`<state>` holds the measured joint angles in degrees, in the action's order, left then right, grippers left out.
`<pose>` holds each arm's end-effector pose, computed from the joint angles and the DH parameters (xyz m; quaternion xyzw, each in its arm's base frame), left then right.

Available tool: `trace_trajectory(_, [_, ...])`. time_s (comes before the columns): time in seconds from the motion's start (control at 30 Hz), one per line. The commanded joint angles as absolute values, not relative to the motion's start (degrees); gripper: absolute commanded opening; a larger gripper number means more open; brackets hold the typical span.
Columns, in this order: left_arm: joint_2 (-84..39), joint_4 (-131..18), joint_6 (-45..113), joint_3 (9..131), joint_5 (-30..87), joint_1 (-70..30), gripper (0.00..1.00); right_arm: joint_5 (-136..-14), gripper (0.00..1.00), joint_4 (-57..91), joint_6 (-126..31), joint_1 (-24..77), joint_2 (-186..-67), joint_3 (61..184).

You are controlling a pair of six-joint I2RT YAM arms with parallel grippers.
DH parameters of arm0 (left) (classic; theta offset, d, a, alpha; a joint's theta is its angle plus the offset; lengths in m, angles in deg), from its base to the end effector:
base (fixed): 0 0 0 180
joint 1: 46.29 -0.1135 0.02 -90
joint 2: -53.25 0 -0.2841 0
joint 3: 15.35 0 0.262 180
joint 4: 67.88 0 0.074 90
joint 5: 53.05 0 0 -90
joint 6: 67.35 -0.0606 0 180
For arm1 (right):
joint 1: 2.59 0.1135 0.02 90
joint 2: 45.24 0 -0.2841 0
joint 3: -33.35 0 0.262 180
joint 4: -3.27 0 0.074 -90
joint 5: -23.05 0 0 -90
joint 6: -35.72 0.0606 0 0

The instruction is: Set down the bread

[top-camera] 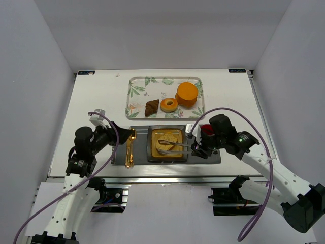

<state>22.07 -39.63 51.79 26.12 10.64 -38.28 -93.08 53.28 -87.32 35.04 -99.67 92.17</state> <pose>0.1515 -0.0484 0.2678 -0.0128 0.7988 -0.3569 0.4842 0.1467 0.1468 0.2729 -0.5913 0.6864 0.2239 0.3592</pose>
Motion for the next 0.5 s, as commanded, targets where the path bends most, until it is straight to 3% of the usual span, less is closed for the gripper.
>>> trace_trajectory(0.0, [21.96,-40.22,51.3,28.04,10.58,-38.03,0.72,-95.34,0.45,51.93,-85.14,35.29,-97.1,94.92])
trace_trajectory(0.13, [21.08,-40.93,51.3,28.39,10.32,-38.03,0.72,-91.05,0.4,46.75,-78.39,35.03,-96.57,97.91])
trace_trajectory(0.3, [20.29,-41.98,51.3,28.57,9.7,-38.03,0.72,-84.79,0.24,39.63,-71.96,29.6,-98.67,101.08])
trace_trajectory(0.47, [20.2,-42.42,51.39,28.39,9.17,-38.12,0.72,-89.88,0.14,36.46,-67.03,5.36,-105.07,102.66])
